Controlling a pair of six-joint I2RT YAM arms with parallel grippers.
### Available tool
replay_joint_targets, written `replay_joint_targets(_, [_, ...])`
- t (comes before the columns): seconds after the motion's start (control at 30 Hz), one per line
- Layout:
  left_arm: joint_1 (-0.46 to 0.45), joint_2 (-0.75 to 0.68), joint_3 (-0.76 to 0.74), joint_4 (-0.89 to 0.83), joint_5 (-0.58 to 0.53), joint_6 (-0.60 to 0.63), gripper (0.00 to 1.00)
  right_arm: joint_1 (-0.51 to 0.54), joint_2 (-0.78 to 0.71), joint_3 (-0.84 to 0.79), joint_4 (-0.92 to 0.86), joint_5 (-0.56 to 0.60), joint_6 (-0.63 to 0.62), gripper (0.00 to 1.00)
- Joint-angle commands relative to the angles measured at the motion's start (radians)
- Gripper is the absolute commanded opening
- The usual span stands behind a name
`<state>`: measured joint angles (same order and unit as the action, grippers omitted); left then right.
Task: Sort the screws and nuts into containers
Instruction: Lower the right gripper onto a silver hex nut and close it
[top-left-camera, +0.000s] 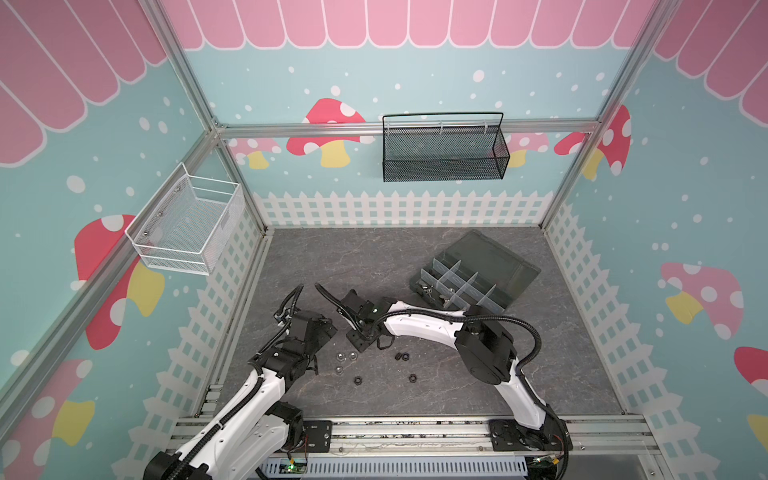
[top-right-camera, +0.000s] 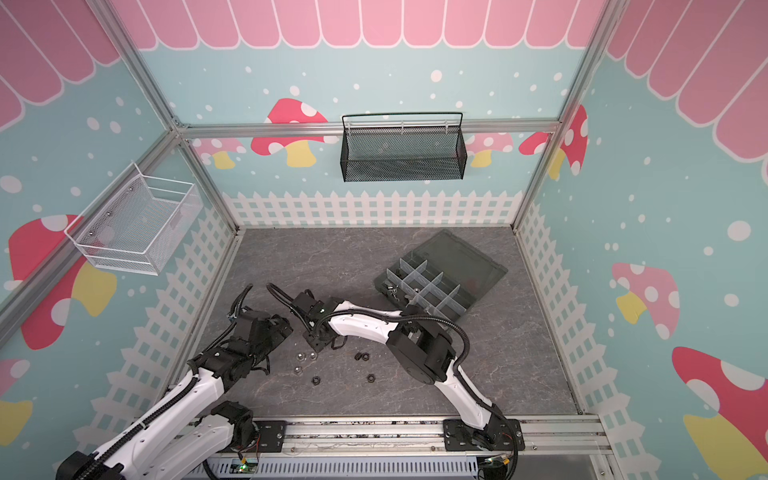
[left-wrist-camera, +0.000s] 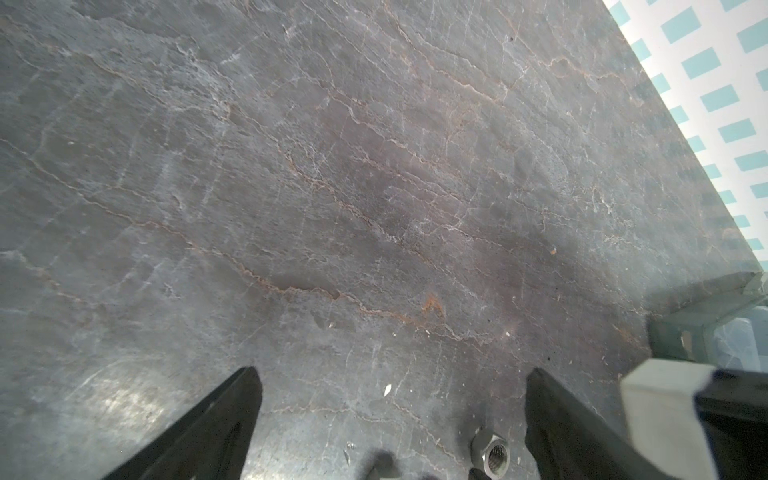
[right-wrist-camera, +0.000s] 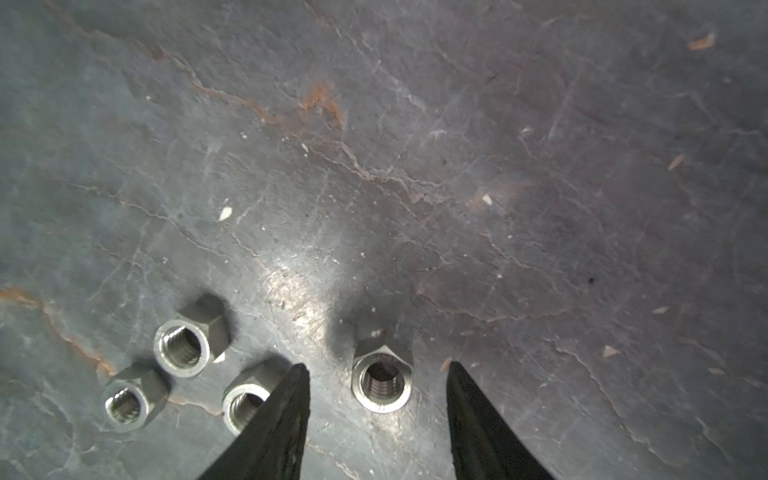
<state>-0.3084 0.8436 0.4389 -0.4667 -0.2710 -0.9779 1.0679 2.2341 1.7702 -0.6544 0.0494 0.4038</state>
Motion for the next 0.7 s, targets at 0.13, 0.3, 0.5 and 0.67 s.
replay_joint_targets(0.13, [0.009,-0.009,-0.016,-0.010,-0.023,-0.033,1.00,0.004,0.059,0.034,-0.067,0.036,-0.011,0.48])
replay_joint_targets(0.3, [0.009,-0.009,-0.016,-0.010,-0.021,-0.030,1.00,0.004,0.070,0.031,-0.085,0.044,-0.008,0.43])
replay_joint_targets(0.5, [0.009,-0.008,-0.016,-0.008,-0.020,-0.033,1.00,0.004,0.068,0.023,-0.086,0.034,-0.002,0.30])
replay_joint_targets(0.67, [0.011,-0.005,-0.014,-0.007,-0.019,-0.029,1.00,0.002,0.055,0.020,-0.082,0.035,0.014,0.19])
